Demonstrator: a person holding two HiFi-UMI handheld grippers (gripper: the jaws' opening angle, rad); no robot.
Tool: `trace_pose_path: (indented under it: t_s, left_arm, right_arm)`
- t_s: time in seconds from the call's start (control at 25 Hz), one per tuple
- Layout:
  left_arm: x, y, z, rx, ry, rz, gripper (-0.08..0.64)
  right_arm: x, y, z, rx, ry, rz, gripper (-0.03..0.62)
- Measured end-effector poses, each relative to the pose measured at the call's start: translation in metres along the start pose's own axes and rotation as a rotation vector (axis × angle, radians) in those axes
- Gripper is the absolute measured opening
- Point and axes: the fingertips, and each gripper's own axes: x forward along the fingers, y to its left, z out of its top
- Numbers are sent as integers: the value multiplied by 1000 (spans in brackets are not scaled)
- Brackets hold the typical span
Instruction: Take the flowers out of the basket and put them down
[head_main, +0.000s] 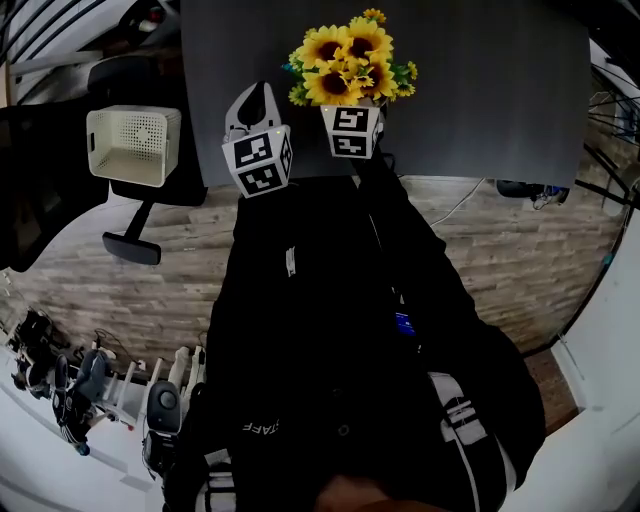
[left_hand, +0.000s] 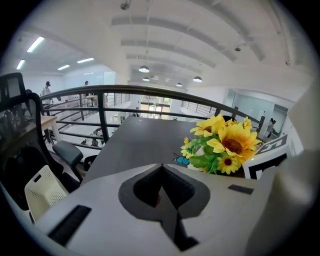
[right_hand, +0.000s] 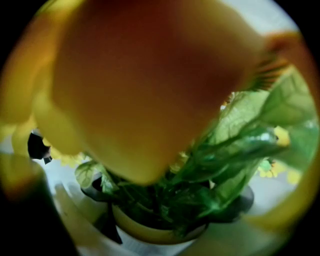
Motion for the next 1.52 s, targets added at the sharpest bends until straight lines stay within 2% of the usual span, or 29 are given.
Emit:
trace_pose_path:
  t_s: [0.44, 0.72, 0.92, 1.32, 1.52]
  left_arm:
    - [-3, -4, 3, 11, 18, 9, 0]
    - [-4, -7, 1, 9, 21, 5, 0]
    - [-6, -4, 1, 9, 21, 12, 0]
    - [-20, 1, 0, 6, 10, 13, 0]
    - [-31, -4, 4, 6, 4, -1, 0]
  right_arm:
    - [2, 1, -4, -49, 5, 17, 540]
    - [-5, 3, -9, -81, 18, 76, 541]
    - [-7, 8, -5, -71, 30, 122, 574]
    - [-31, 19, 4, -52, -3, 141, 575]
    - [-55, 21, -1, 1, 11, 146, 575]
